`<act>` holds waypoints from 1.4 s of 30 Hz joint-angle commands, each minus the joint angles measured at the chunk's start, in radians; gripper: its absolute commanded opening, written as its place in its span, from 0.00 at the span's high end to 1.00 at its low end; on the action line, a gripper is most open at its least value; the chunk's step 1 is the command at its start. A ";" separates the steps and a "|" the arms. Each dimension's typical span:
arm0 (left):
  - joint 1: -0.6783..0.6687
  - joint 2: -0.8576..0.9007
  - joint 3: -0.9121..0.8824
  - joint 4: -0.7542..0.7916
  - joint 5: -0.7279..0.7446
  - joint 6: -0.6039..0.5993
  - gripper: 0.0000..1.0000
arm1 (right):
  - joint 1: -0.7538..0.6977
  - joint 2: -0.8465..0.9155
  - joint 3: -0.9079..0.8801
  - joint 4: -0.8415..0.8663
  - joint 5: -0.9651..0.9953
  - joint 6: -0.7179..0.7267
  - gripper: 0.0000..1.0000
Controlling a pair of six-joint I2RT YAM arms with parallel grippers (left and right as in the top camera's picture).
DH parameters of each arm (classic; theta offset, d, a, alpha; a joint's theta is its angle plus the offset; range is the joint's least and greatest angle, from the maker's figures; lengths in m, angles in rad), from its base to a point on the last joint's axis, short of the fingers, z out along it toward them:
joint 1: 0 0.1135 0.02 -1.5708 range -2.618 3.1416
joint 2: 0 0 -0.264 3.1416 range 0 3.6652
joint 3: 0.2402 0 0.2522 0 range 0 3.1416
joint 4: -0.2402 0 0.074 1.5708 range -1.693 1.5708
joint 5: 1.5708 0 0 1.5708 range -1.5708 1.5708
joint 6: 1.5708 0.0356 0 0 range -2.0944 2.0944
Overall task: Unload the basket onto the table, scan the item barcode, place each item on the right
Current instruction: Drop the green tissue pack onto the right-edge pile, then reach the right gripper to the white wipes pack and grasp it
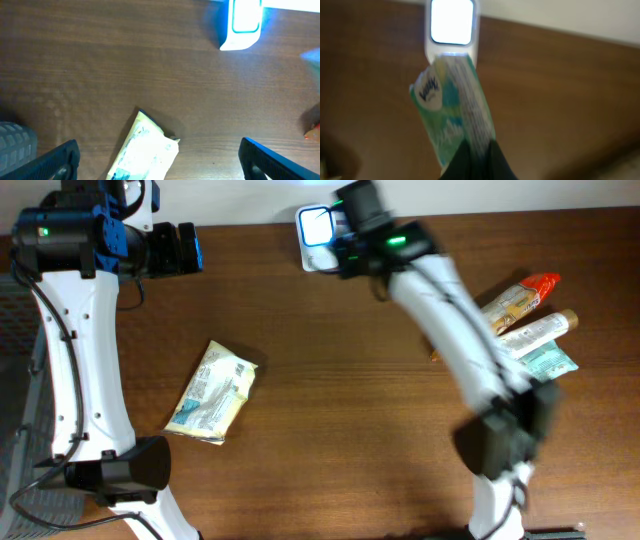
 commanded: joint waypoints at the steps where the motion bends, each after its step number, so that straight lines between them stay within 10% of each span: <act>1: 0.003 -0.006 0.008 0.001 0.000 0.016 0.01 | -0.139 -0.166 0.012 -0.212 -0.004 0.092 0.96; 6: 0.003 -0.006 0.008 0.001 0.000 0.016 0.01 | -0.502 -0.153 -0.040 -0.450 0.083 0.346 0.96; 12: 0.003 -0.006 0.008 0.001 0.000 0.016 0.01 | -0.695 -0.098 -0.377 -0.199 0.040 0.331 0.92; 13: 0.003 -0.006 0.008 0.001 0.000 0.016 0.01 | -0.688 -0.097 -0.393 -0.182 0.044 0.323 0.61; 16: 0.003 -0.006 0.008 0.001 0.000 0.016 0.01 | -0.672 -0.100 -0.346 -0.176 -0.044 0.196 0.19; 22: 0.003 -0.006 0.008 0.001 0.001 0.016 0.01 | -0.462 -0.099 -0.188 -0.184 -0.529 0.056 0.19; 31: 0.003 -0.006 0.008 0.001 0.000 0.016 0.01 | 0.089 0.058 -0.306 0.139 -0.566 0.190 0.22; 42: 0.003 -0.006 0.008 0.001 0.001 0.016 0.01 | 0.193 0.330 -0.309 0.171 -0.813 0.220 0.29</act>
